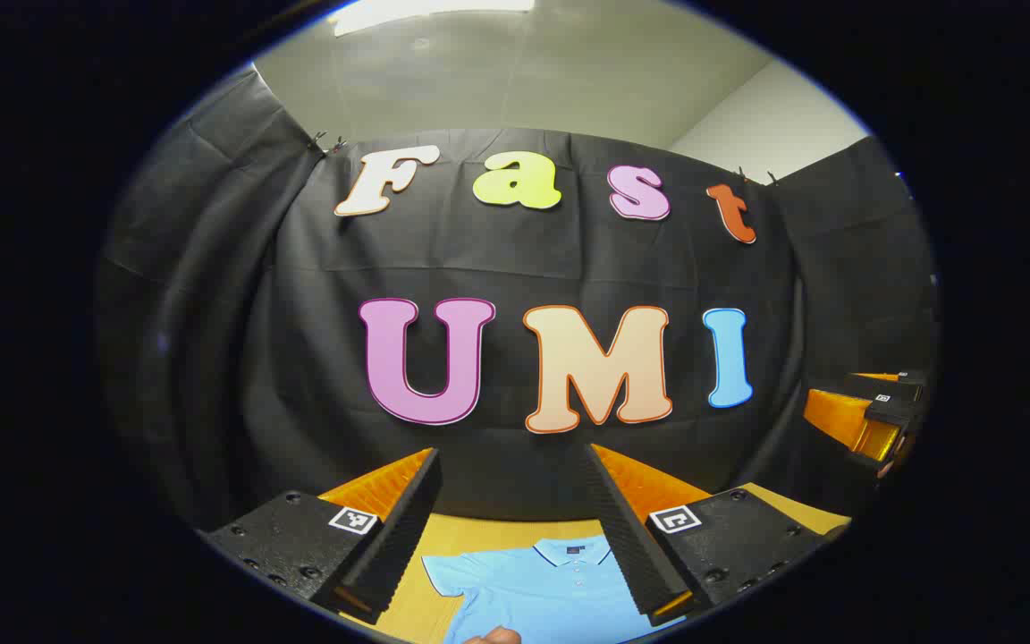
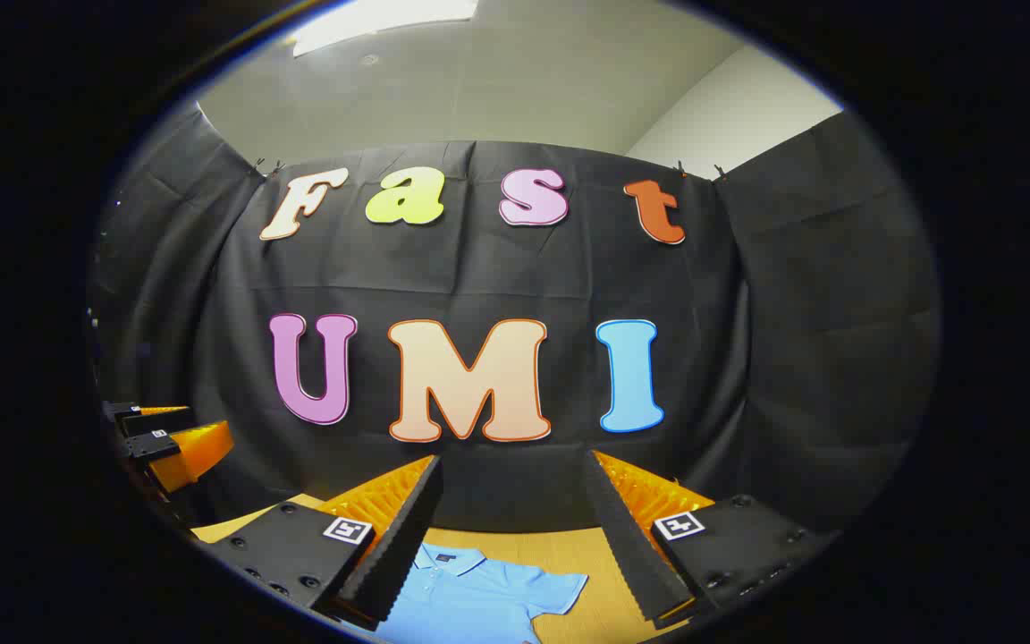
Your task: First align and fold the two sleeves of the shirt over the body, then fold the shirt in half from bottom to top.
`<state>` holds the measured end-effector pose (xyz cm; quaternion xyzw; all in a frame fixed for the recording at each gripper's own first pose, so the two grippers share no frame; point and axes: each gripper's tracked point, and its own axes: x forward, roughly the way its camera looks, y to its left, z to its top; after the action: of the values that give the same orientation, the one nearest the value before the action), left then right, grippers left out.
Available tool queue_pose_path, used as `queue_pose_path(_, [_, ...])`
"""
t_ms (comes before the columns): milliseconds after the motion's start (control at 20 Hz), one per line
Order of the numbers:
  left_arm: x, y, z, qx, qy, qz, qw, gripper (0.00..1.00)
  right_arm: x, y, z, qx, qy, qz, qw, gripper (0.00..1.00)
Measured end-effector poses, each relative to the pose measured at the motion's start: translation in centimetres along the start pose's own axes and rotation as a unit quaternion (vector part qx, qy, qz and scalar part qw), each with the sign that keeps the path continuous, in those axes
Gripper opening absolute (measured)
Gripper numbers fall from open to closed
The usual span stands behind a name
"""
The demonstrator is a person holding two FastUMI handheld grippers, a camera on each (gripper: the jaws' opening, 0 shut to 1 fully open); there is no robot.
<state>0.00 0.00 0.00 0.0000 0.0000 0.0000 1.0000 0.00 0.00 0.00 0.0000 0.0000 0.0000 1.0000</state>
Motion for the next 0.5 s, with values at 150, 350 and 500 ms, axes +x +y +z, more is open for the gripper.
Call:
queue_pose_path(150, [-0.1, 0.2, -0.1, 0.0, 0.001, 0.007, 1.0, 0.94, -0.1, 0.5, -0.1, -0.003, -0.001, 0.006, 1.0, 0.96])
queue_pose_path(350, [-0.4, 0.4, -0.1, -0.001, 0.001, 0.015, 1.0, 0.94, -0.3, 0.7, -0.2, -0.006, 0.002, 0.009, 1.0, 0.98])
queue_pose_path(500, [-1.7, 1.2, -0.5, -0.004, 0.001, 0.021, 1.0, 0.94, -0.4, 0.8, -0.1, -0.005, 0.001, 0.009, 1.0, 0.98])
